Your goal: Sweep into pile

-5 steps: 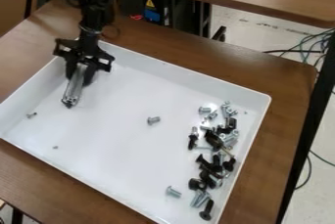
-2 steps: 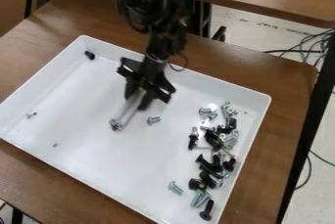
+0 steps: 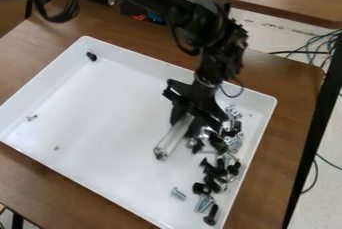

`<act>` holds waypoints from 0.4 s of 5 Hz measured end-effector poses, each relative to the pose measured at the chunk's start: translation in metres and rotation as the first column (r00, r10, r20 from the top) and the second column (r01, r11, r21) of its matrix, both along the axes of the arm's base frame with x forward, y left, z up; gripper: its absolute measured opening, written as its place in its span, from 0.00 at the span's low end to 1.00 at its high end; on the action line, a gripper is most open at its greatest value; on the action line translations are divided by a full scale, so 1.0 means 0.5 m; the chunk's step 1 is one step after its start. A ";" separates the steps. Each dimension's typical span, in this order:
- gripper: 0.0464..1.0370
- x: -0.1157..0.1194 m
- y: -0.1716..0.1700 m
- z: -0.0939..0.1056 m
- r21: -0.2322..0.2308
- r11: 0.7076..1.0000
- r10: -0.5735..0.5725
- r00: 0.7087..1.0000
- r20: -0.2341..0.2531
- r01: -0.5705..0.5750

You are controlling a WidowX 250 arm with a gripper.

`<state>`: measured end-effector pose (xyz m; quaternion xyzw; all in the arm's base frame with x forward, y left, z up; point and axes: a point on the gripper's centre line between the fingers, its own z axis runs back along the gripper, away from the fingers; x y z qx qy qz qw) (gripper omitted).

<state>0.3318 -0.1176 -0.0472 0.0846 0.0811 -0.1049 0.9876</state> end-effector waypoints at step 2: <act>0.31 -0.033 -0.034 0.020 -0.051 0.997 0.057 0.998 -0.021 -0.058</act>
